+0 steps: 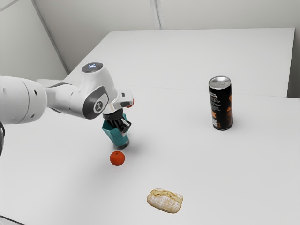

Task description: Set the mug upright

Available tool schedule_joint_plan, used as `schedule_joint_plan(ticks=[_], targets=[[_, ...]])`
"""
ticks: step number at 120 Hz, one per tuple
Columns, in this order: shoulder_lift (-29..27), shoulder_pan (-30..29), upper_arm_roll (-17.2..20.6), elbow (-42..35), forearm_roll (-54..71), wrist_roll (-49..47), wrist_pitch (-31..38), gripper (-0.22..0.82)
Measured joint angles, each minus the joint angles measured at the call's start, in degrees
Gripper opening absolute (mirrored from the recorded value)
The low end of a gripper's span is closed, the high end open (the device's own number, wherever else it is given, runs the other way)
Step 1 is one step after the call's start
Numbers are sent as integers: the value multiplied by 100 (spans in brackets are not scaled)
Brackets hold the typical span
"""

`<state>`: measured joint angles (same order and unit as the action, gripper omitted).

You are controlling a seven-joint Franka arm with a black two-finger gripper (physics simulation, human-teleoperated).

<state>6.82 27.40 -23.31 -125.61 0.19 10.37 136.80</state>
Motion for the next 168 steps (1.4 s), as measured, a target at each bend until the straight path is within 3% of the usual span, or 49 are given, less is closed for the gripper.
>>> schedule_joint_plan(ticks=[62,114,130,168], targets=[[-47,17,5,-1,21,-109,63,34],[-797,125,11,68,24,-142,-146,54],[-671,101,11,943,2,-141,-671,57],[610,-449,195,3438,-371,-147,-2789,60]])
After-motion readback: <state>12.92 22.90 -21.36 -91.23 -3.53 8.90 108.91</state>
